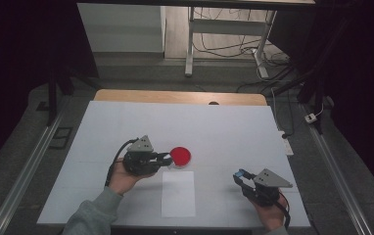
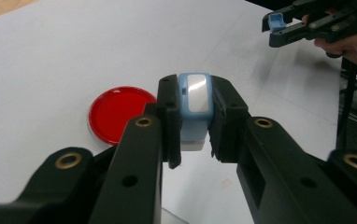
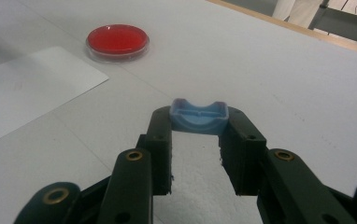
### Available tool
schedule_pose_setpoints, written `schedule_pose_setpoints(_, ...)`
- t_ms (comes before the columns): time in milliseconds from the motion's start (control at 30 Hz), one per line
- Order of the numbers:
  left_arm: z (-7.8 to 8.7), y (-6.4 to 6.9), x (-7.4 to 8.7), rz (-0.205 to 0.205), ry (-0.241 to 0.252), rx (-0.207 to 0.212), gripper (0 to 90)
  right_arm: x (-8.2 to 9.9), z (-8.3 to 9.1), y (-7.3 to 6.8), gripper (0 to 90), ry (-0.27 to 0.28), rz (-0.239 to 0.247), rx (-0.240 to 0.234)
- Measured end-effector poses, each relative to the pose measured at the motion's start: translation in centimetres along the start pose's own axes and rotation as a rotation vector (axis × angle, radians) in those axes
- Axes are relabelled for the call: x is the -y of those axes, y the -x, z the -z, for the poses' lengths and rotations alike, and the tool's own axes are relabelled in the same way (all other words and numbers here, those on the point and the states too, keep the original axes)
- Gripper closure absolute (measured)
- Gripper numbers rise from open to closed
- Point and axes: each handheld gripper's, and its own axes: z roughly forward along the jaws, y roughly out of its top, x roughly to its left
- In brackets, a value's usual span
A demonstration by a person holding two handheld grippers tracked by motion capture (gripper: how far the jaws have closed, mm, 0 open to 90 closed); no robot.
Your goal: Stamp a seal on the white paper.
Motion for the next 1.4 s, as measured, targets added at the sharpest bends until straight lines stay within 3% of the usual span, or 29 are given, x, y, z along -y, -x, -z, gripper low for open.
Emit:
schedule_pose_setpoints(667,-0.7,2.3,0.4,-0.038,-0.039,0.045,76.1,0.1,0.0,0.1,64.8,-0.012,-0.003,-0.001)
schedule_pose_setpoints(1400,-1.6,3.8,1.6,-0.058,-0.088,0.087,76.0,0.1,-0.2,0.0,64.8,-0.015,-0.004,-0.005)
